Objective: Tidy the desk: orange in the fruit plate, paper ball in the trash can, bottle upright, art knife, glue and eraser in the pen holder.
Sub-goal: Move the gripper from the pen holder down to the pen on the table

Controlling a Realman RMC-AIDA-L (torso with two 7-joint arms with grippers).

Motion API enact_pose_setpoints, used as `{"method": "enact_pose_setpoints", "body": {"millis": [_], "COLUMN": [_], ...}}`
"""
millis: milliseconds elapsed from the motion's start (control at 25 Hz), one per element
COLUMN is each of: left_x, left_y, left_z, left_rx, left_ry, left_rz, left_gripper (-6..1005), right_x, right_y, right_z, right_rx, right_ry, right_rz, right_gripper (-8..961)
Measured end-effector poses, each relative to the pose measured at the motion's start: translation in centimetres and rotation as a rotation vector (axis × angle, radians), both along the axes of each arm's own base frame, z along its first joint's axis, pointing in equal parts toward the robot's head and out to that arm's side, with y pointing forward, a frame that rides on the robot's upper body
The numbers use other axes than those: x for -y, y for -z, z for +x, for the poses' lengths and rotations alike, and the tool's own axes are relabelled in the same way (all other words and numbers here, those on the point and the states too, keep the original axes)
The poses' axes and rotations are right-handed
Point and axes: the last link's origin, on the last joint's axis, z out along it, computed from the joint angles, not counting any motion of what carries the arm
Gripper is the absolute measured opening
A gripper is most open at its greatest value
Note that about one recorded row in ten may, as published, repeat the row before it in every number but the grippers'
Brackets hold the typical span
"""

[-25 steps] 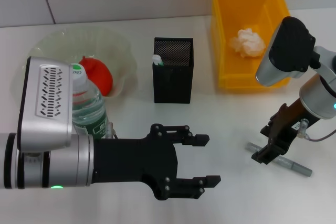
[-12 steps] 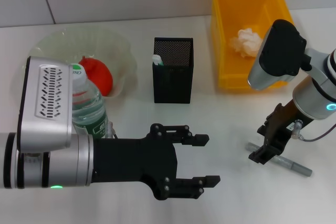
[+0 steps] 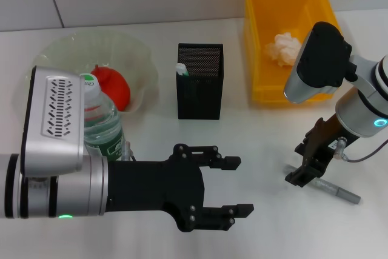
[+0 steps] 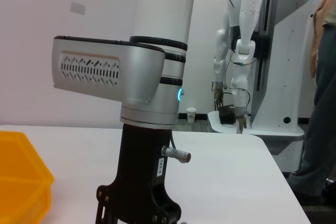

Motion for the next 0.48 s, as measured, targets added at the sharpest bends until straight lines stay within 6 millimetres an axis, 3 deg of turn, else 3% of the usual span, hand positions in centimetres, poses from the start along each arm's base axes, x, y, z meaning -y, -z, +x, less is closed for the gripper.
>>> {"method": "enact_pose_setpoints", "body": {"millis": [480], "left_x": [-0.07], "left_y": [0.03], "left_z": [0.07], "left_rx": [-0.001], "left_ry": [0.005], "left_rz": [0.0], "left_gripper": [697], "right_x": [0.03], "right_y": [0.11], "right_z": [-0.02], "right_rx": [-0.006], "right_ry": [0.002], "right_rz": [-0.001], "right_gripper": [530]}}
